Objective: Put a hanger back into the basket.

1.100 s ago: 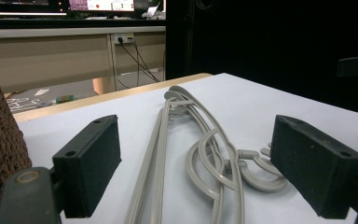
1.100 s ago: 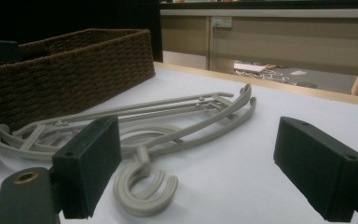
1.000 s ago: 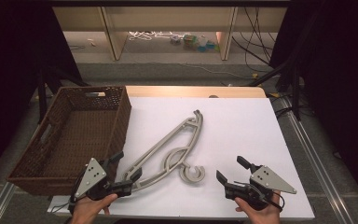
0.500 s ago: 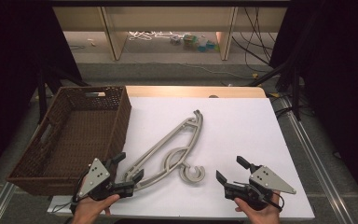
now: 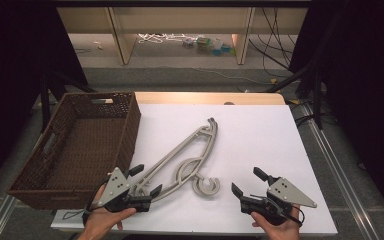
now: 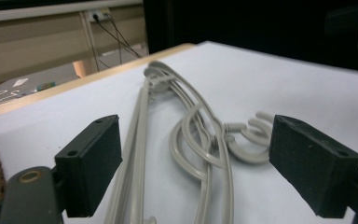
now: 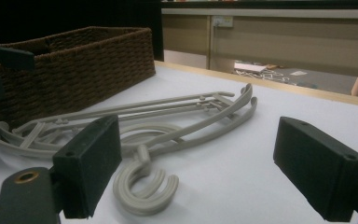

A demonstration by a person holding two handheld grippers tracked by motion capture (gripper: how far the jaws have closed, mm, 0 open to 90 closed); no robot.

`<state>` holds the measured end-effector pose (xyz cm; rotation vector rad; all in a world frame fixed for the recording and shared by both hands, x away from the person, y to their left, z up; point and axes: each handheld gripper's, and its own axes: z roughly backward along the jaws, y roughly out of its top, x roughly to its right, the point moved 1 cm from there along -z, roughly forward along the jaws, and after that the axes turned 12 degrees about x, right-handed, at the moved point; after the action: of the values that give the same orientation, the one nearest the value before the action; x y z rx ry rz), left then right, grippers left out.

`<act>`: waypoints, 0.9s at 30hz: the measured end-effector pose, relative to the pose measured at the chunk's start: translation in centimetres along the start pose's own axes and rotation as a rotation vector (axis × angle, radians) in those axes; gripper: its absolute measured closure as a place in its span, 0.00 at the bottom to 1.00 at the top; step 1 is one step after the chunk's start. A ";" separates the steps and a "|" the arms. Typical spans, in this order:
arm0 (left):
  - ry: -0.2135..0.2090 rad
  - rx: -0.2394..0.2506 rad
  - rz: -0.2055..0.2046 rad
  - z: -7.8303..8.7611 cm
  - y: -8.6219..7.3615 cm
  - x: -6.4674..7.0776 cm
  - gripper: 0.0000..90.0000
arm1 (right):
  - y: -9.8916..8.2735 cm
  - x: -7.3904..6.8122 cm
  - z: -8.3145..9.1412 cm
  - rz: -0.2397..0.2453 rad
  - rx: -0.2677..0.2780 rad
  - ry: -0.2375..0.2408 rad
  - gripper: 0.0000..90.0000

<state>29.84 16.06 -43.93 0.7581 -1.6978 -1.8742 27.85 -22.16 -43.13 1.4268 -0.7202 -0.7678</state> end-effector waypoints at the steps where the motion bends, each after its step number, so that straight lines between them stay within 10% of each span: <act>1: -0.015 -0.031 -0.011 -0.3 0.0 0.2 0.20 | 0.0 0.0 0.0 0.000 0.000 0.000 0.18; 12: -0.094 -0.279 -0.074 -4.2 -1.1 1.9 0.24 | -0.1 0.0 -0.1 0.000 -0.005 0.005 0.18; 17: -0.105 -0.445 -0.182 -5.9 -1.5 2.7 0.27 | -0.1 0.0 -0.1 -0.002 -0.005 0.012 0.18; 27: -0.114 -0.590 -0.242 -8.7 -2.6 3.6 0.42 | -0.1 0.0 -0.2 -0.003 0.007 0.021 0.18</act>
<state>33.29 7.61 -47.33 0.6362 -1.0405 -2.4541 28.02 -22.05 -43.26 1.4400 -0.7053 -0.7521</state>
